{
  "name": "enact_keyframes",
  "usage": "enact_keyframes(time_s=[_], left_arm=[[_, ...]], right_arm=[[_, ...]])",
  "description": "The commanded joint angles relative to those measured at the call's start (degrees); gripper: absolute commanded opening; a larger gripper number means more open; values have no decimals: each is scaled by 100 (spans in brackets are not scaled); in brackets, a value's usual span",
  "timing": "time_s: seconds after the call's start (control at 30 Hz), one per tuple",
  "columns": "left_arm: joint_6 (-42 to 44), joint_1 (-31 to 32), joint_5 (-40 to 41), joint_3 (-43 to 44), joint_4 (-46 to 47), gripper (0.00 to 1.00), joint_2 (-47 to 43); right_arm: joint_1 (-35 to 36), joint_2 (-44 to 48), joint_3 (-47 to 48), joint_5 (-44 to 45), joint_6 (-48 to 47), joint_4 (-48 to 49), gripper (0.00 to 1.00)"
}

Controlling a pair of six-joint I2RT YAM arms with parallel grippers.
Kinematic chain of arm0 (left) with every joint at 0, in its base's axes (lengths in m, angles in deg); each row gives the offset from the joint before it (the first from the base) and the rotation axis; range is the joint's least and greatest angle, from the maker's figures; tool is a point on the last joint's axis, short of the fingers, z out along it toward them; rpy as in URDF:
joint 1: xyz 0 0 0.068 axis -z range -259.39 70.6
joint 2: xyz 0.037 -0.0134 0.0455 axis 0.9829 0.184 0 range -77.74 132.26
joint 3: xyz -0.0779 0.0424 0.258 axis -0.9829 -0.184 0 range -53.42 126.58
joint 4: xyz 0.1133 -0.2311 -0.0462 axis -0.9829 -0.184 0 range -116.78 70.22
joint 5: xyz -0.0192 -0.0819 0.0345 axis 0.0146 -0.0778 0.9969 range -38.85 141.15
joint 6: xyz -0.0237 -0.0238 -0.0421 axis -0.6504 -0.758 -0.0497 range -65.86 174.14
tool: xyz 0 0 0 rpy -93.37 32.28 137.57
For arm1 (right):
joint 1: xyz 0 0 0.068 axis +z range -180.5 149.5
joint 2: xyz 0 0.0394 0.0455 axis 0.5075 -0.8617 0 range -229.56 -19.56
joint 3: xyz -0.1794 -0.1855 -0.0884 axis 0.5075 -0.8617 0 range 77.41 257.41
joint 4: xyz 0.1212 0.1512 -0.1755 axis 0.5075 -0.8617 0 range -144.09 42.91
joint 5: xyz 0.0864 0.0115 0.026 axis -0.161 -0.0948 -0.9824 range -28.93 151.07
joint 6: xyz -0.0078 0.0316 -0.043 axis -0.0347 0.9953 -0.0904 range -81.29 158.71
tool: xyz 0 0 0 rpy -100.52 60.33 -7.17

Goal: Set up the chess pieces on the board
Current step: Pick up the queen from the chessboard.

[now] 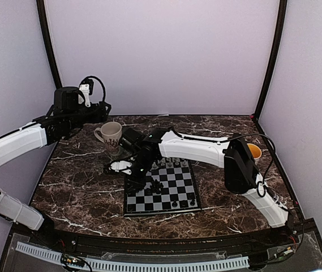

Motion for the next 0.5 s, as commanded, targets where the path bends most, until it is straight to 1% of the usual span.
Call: enact_keyframes(time_s=[0.0, 0.23, 0.47], left_arm=[[27, -7, -66, 64, -37, 76, -5], [39, -12, -98, 62, -41, 76, 34], [38, -7, -180, 86, -75, 76, 111]], right_arm=[[49, 129, 103, -25, 23, -16, 12], [52, 628, 45, -204, 53, 58, 9], [52, 1266, -404, -322, 57, 158, 9]])
